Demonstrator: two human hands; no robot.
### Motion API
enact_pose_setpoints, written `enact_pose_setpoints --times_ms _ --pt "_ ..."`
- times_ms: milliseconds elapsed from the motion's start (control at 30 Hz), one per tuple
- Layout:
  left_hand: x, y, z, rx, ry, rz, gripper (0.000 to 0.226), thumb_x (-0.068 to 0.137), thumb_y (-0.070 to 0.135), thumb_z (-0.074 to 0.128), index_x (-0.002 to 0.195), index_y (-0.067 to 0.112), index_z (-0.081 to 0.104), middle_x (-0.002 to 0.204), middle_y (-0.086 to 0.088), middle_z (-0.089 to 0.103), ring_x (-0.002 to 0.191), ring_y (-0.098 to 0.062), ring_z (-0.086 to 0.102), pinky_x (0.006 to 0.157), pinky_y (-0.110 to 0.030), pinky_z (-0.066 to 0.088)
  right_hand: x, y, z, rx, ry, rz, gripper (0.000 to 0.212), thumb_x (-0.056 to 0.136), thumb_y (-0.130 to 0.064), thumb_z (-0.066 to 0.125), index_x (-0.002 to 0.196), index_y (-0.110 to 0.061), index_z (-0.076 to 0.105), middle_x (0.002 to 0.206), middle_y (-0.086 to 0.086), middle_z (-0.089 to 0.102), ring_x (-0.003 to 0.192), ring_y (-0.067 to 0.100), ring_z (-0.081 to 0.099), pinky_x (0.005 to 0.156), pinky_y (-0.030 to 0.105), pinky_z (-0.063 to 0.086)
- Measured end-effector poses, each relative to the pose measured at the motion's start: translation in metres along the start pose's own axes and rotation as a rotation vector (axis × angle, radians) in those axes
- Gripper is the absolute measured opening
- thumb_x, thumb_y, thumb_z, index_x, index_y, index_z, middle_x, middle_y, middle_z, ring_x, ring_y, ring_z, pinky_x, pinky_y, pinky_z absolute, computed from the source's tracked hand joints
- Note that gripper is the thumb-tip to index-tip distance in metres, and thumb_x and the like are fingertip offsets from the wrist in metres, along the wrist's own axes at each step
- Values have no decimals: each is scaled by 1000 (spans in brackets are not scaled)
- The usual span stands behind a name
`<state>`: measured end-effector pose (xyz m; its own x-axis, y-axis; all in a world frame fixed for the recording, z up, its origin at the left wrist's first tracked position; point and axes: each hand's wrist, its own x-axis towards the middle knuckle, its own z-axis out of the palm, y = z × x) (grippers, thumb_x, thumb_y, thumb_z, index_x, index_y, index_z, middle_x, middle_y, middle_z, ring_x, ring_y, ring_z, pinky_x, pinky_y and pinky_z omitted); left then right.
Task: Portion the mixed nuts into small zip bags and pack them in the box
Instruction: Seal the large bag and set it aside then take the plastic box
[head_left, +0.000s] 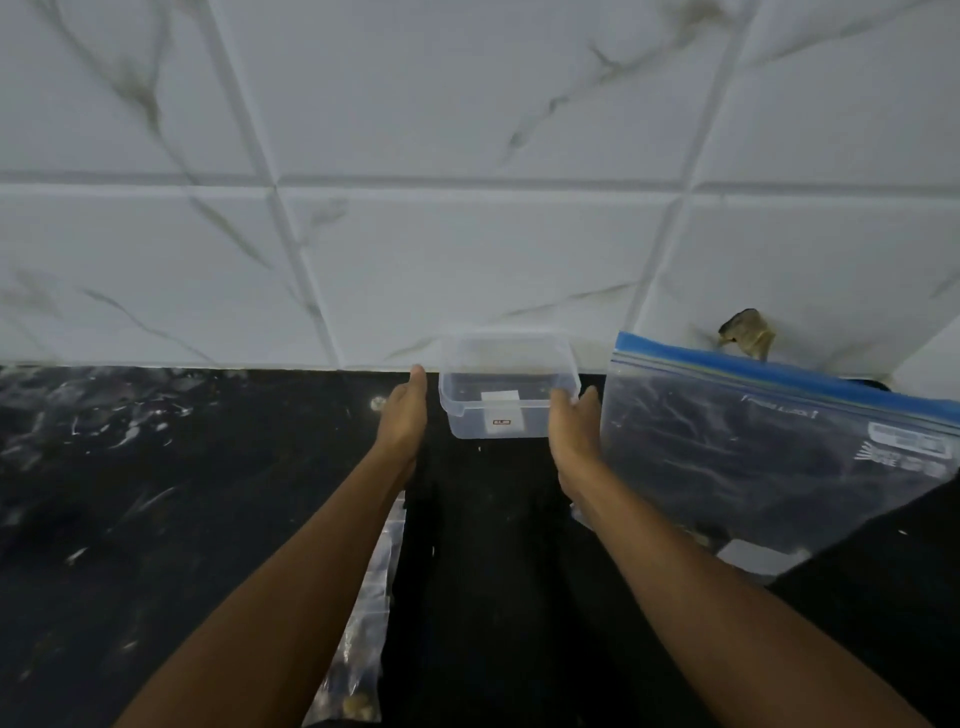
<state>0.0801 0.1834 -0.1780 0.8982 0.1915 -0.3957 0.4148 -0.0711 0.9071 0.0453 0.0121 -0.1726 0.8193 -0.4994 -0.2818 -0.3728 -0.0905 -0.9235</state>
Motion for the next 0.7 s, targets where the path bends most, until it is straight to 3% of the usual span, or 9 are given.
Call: enact_pose_setpoints --times_ms 100,167,233,367,500,633,700 --pt "13 -1 4 -137 -89 -76 74 99 62 26 154 13 25 159 -8 29 145 -26 32 119 -46 27 20 8 5 -23 48 34 68 96 -46 39 153 -22 11 155 8 27 138 28 33 113 49 29" --pt "17 -3 8 -217 -162 -81 75 99 62 23 153 10 26 158 -8 31 144 -26 33 120 -44 26 28 13 8 -17 30 31 71 92 -51 37 153 -28 9 153 6 29 135 27 37 111 51 32" --pt "18 -3 11 -255 -218 -66 71 101 59 20 145 7 41 149 -10 47 136 -26 46 117 -44 33 32 15 9 -2 -15 41 65 94 -48 36 151 -24 18 150 6 35 131 27 41 109 50 34" --pt "11 -2 15 -241 -228 -28 67 102 56 17 134 10 54 127 -10 64 112 -22 63 98 -34 50 29 16 9 16 -52 48 57 93 -48 37 144 -24 30 139 10 45 124 28 46 104 52 39" --pt "-12 -4 4 -217 -206 12 62 102 55 17 129 15 57 106 -3 70 91 -12 68 75 -23 53 9 15 4 78 -90 25 55 94 -47 37 144 -25 31 137 8 46 122 26 47 104 51 40" --pt "-42 -19 -15 -235 -188 20 61 101 56 16 122 18 60 92 4 72 78 -3 71 60 -16 54 -25 20 -7 126 -163 25 68 83 -60 37 143 -29 32 138 6 48 124 25 48 105 52 40" --pt "-59 -30 -23 -242 -193 3 65 101 58 16 127 17 59 97 4 72 82 -4 70 62 -17 53 -45 28 -16 145 -202 37 78 73 -70 37 139 -31 38 135 5 51 123 23 50 104 53 41"
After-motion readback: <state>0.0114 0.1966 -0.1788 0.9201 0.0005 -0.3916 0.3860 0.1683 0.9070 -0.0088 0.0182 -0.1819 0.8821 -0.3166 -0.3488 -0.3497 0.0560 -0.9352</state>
